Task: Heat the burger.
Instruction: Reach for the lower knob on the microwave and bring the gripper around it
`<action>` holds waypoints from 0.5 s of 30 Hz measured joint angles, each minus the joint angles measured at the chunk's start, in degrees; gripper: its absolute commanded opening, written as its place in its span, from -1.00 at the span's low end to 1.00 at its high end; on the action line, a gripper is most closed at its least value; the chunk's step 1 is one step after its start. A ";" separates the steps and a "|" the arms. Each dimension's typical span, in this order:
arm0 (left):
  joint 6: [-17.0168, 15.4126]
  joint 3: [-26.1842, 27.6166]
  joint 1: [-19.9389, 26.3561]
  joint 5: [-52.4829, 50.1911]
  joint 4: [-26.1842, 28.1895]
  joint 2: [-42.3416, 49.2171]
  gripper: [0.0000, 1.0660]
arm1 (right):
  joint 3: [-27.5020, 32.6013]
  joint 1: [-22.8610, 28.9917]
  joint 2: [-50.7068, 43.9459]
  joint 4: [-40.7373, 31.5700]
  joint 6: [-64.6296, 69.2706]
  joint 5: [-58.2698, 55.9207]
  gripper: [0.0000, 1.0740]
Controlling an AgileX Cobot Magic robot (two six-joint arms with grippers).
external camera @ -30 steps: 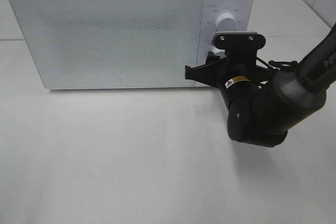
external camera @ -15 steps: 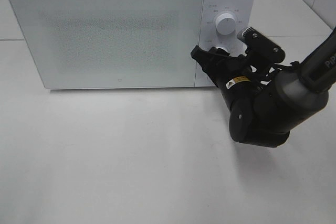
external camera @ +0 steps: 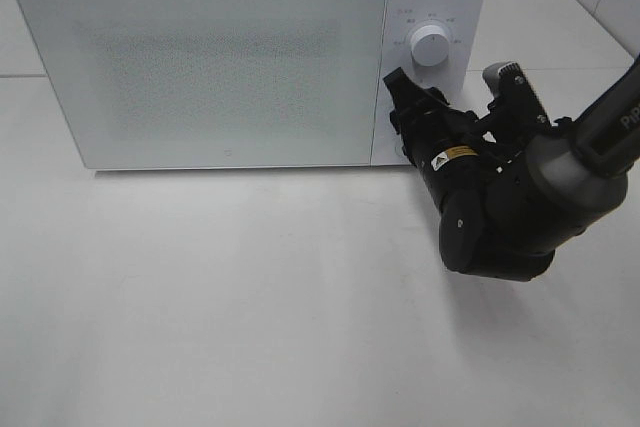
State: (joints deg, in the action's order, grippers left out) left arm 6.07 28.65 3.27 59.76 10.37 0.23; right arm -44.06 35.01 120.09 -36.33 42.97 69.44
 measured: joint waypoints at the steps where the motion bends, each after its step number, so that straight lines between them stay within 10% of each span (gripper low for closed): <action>1: 0.00 0.00 0.00 0.00 0.00 0.00 0.83 | 0.00 -0.06 0.00 0.06 2.12 0.00 -0.98; 15: 0.00 0.00 0.00 0.00 0.00 0.00 0.83 | 0.17 -0.11 0.00 0.46 16.39 0.17 -0.98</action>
State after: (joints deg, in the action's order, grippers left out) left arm 6.07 28.65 3.27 59.76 10.37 0.23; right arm -43.89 34.89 120.09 -35.87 59.36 69.61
